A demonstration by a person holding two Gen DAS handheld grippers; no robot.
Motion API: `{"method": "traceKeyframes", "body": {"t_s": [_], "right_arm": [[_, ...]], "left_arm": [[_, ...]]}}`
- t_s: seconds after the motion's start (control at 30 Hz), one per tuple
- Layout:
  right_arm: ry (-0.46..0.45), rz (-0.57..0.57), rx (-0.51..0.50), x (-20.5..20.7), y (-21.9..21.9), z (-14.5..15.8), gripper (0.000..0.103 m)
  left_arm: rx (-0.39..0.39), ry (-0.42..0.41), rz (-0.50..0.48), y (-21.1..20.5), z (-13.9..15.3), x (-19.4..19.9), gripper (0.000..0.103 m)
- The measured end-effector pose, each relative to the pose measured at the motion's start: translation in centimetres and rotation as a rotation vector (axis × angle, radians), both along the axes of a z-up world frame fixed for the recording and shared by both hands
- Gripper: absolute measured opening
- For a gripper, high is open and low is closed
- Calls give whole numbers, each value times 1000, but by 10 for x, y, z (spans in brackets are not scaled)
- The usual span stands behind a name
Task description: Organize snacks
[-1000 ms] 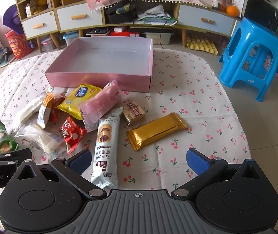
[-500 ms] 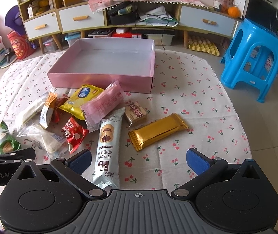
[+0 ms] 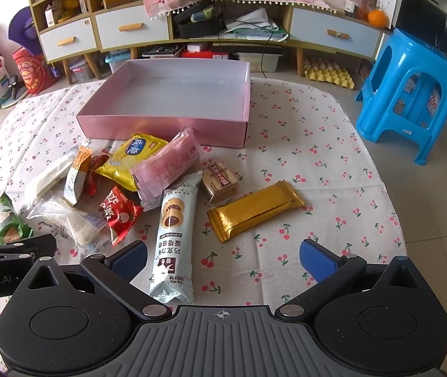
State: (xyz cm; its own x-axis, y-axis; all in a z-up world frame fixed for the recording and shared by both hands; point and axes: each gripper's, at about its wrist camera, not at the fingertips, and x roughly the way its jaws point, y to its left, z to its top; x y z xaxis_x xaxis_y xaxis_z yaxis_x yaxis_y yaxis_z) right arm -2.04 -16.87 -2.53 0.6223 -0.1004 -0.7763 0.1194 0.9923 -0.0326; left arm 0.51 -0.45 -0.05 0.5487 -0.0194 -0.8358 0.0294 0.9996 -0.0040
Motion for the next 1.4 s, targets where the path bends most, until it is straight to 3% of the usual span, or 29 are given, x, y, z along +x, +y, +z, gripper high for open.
{"method": "traceKeyframes", "body": {"t_s": [1.13,1.4], "right_arm": [[5,-4,3,1,-2,-2,103],[-5,20,22,3,-4,1,103]], "left_arm": [[-10,-39,1,4,1,-1,103],[-29,-78,-68,6,5,-2,103]]}}
